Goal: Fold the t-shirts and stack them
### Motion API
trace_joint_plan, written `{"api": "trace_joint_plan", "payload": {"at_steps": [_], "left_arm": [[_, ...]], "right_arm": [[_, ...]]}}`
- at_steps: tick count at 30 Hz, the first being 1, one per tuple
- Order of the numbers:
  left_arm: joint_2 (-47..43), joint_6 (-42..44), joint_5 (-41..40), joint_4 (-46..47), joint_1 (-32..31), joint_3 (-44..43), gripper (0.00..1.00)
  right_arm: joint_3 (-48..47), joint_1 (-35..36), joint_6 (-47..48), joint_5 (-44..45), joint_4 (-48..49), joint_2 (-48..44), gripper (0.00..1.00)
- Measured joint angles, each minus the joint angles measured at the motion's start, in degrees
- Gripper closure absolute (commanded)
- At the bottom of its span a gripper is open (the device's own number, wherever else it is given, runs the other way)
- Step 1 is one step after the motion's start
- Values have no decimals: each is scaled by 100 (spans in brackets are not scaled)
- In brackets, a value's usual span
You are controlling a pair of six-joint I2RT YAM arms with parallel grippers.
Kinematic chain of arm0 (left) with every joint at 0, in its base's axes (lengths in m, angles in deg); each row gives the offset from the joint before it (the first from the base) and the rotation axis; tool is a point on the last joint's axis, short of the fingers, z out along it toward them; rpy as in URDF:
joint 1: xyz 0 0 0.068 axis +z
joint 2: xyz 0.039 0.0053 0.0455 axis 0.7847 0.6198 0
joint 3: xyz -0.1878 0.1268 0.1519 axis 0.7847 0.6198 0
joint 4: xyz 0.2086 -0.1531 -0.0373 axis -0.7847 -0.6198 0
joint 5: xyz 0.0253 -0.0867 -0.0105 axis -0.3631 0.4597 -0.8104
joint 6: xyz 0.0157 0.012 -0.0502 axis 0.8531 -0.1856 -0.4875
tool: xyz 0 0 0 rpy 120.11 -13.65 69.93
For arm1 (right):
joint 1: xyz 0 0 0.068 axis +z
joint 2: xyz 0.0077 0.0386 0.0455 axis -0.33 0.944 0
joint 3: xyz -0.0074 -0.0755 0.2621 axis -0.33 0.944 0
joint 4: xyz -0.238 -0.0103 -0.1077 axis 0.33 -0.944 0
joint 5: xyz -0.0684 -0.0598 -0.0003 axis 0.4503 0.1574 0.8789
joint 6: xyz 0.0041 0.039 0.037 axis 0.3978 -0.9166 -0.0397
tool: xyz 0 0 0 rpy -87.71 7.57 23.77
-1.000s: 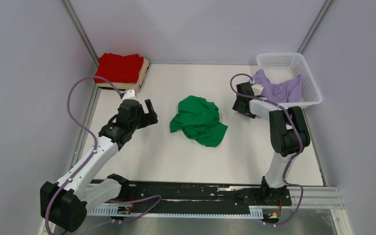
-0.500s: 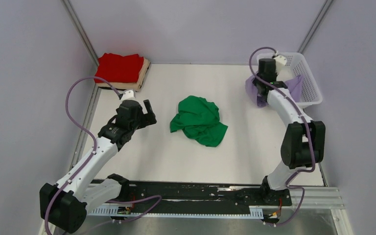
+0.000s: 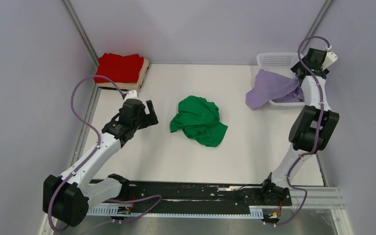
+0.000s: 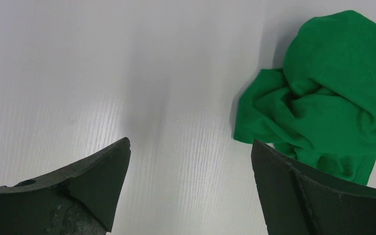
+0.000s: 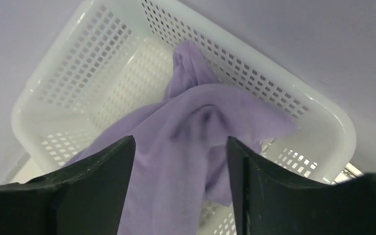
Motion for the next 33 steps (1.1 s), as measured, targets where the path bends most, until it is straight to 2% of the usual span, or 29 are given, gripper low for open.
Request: {"api": "trace_joint_plan", "payload": {"at_steps": [1,2,7,10,14,18,20,23,28,31,33], "left_arm": [[52,-2,37,2,0,-15,0],[96,0,79,4,-2,-28,0],[289,-4,295,83,-2,-44,0],[361,-9,424,144,-2,-44,0],[428,-46,573,234,-2,-46,0],[450,-55,664,317,0,-44,0],[455,-50,706,343,-2,-44,0],[466,-48,732,348,0,-46,0],[474,-50,754,348,-2,-46,0],[472,-52,752,348,-2,-44,0],[472,-55,752,345,-2,-44,0]], "right_arm": [[-101,17,26,-61,-149,87,2],[-153,37,-15,-94,-240,118,0],[-348,238,341,-361,-538,4,0],[-129,551,723,-481,-522,-332,0],[970,1394,793,-363,-446,-1228,1],[2415,2420,404,-315,-295,-2033,2],[2966,2671,155,-319,-192,-2151,2],[3519,2719,-221,-249,-105,-2015,1],[3615,2651,-651,205,293,-1322,1],[3550,2627,-796,372,645,-874,5],[3410,2625,-892,474,896,-525,12]]}}
